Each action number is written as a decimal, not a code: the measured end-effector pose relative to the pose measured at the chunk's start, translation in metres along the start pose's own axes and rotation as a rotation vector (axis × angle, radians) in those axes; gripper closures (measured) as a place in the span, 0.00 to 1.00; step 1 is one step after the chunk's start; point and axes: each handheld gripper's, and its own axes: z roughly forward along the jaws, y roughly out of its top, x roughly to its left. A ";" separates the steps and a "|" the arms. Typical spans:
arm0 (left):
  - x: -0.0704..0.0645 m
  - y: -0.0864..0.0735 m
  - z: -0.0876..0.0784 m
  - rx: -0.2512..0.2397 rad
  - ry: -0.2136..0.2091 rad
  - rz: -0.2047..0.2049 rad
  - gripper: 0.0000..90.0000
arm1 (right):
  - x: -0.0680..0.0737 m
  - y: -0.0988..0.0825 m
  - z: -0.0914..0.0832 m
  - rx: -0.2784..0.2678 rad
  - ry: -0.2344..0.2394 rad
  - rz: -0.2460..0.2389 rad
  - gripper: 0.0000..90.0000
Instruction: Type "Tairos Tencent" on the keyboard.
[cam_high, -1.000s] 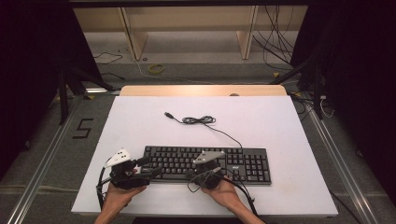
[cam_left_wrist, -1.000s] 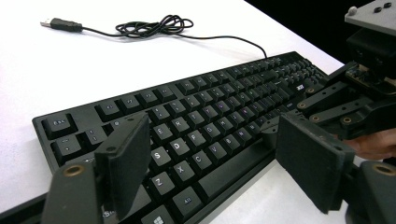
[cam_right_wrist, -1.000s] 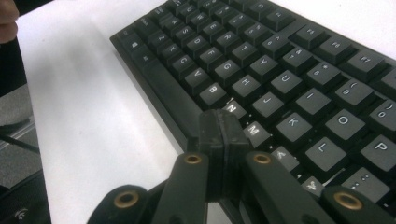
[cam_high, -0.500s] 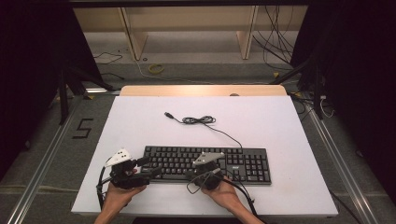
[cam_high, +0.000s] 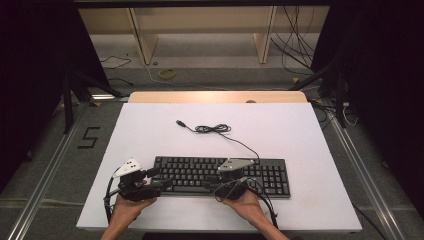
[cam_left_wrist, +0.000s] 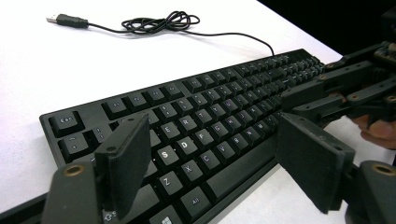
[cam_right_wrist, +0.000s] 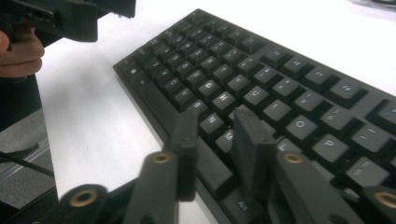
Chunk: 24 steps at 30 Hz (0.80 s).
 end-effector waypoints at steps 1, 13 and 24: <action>0.000 0.000 0.000 0.003 0.000 0.001 0.29 | -0.001 0.000 -0.002 -0.003 0.003 0.004 0.77; -0.001 0.005 0.008 0.031 0.009 0.008 0.29 | -0.006 0.001 -0.025 -0.071 0.019 0.017 0.55; -0.004 0.014 0.019 0.064 0.016 0.014 0.32 | -0.010 -0.006 -0.039 -0.087 0.004 0.027 0.47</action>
